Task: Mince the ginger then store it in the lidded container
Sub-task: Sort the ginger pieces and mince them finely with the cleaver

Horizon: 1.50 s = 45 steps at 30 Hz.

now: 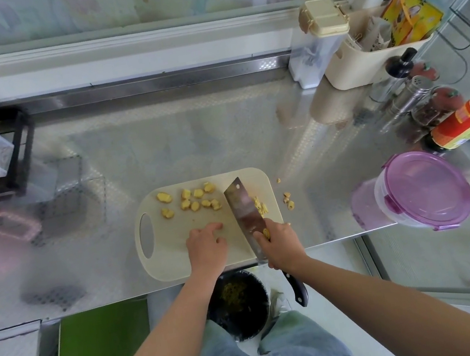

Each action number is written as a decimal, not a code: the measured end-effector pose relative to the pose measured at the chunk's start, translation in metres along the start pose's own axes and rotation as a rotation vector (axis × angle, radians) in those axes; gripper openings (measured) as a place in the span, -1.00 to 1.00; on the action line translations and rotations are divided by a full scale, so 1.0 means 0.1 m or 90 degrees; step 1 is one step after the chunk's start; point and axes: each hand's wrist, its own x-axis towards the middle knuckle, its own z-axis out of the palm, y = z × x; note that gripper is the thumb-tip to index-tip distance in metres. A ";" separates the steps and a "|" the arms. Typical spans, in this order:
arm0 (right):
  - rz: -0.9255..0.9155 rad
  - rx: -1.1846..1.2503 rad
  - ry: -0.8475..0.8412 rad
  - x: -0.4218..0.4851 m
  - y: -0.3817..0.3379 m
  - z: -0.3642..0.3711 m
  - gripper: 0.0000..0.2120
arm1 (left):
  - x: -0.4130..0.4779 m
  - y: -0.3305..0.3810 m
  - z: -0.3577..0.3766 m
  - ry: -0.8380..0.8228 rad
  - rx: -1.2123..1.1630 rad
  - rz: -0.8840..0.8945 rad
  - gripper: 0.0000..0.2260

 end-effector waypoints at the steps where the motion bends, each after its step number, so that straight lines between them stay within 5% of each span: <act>1: 0.008 0.001 0.013 0.01 0.01 -0.03 -0.82 | 0.00 0.00 0.00 -0.001 0.002 0.003 -0.65; 45: 0.035 -0.077 0.020 0.08 -0.07 -0.16 -0.82 | 0.06 -0.06 -0.02 -0.039 -0.013 -0.007 -0.64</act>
